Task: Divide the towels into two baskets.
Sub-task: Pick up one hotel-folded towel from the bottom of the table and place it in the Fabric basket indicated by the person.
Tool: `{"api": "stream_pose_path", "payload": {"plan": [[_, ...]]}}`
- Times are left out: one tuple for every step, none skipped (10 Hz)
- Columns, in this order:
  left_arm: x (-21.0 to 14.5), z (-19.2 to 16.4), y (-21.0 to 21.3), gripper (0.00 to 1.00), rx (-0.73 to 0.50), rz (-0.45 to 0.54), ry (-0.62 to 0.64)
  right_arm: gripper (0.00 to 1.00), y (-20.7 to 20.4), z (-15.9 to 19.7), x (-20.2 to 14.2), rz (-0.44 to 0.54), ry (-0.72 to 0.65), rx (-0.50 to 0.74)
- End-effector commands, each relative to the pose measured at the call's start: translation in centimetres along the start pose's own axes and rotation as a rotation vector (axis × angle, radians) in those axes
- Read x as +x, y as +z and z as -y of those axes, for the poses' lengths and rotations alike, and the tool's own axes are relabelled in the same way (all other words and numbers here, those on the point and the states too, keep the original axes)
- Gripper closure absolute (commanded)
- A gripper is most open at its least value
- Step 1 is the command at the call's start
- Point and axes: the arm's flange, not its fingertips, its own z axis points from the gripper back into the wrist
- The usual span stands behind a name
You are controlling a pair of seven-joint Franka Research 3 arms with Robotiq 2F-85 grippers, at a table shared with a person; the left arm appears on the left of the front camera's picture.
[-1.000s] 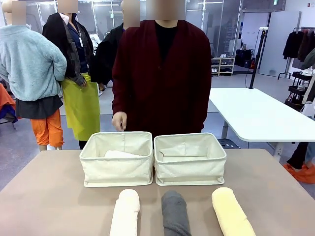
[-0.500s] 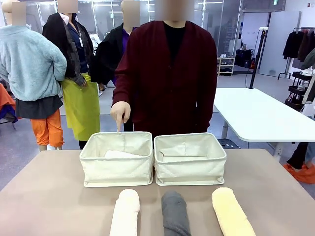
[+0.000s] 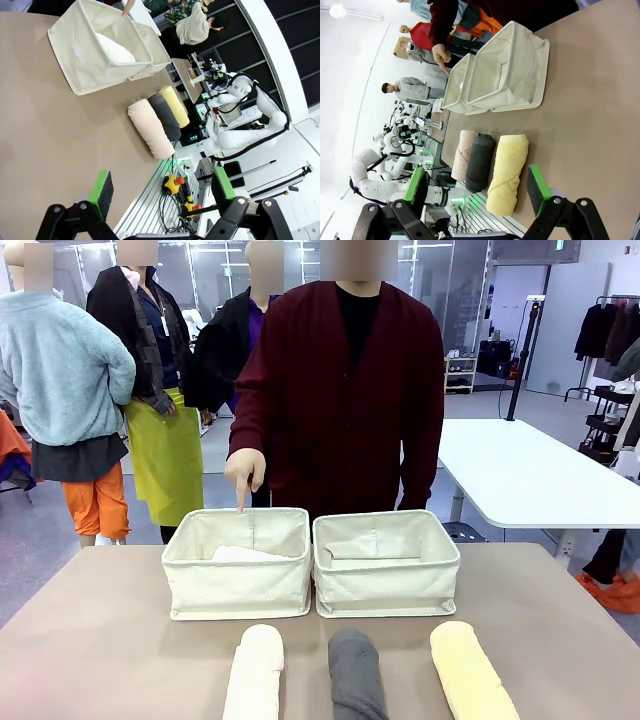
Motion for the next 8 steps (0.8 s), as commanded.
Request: {"api": "stream_pose_path", "payload": {"plan": [[0.1, 2.0, -3.7, 0.00, 0.120, -0.037, -0.001, 0.00, 0.0, -0.3, -0.2, 0.001, 0.005, 0.008], [-0.4, 3.7, -7.3, 0.00, 0.145, -0.061, 0.021, 0.00, 0.0, -0.3, -0.2, 0.001, 0.005, 0.008], [-1.0, 5.2, -10.5, 0.00, 0.161, -0.049, 0.076, 0.00, 0.0, -0.3, -0.2, 0.001, 0.005, 0.008], [-1.6, 6.5, -12.9, 0.00, 0.197, -0.047, 0.091, 0.00, 0.0, -0.3, -0.2, 0.001, 0.005, 0.008], [-2.2, 7.5, -15.4, 0.00, 0.231, -0.083, 0.100, 0.00, 0.0, -0.3, -0.2, 0.001, 0.005, 0.008], [-2.8, 8.4, -18.1, 0.00, 0.254, -0.134, 0.110, 0.00, 0.0, -0.3, -0.2, 0.001, 0.005, 0.008], [-3.0, 9.2, -21.3, 0.00, 0.310, -0.219, 0.109, 0.00, 0.0, -0.3, -0.2, 0.001, 0.005, 0.008], [-3.0, 9.7, -24.1, 0.00, 0.340, -0.274, 0.106, 0.00, 0.0, -0.3, -0.2, 0.001, 0.005, 0.008]]}}
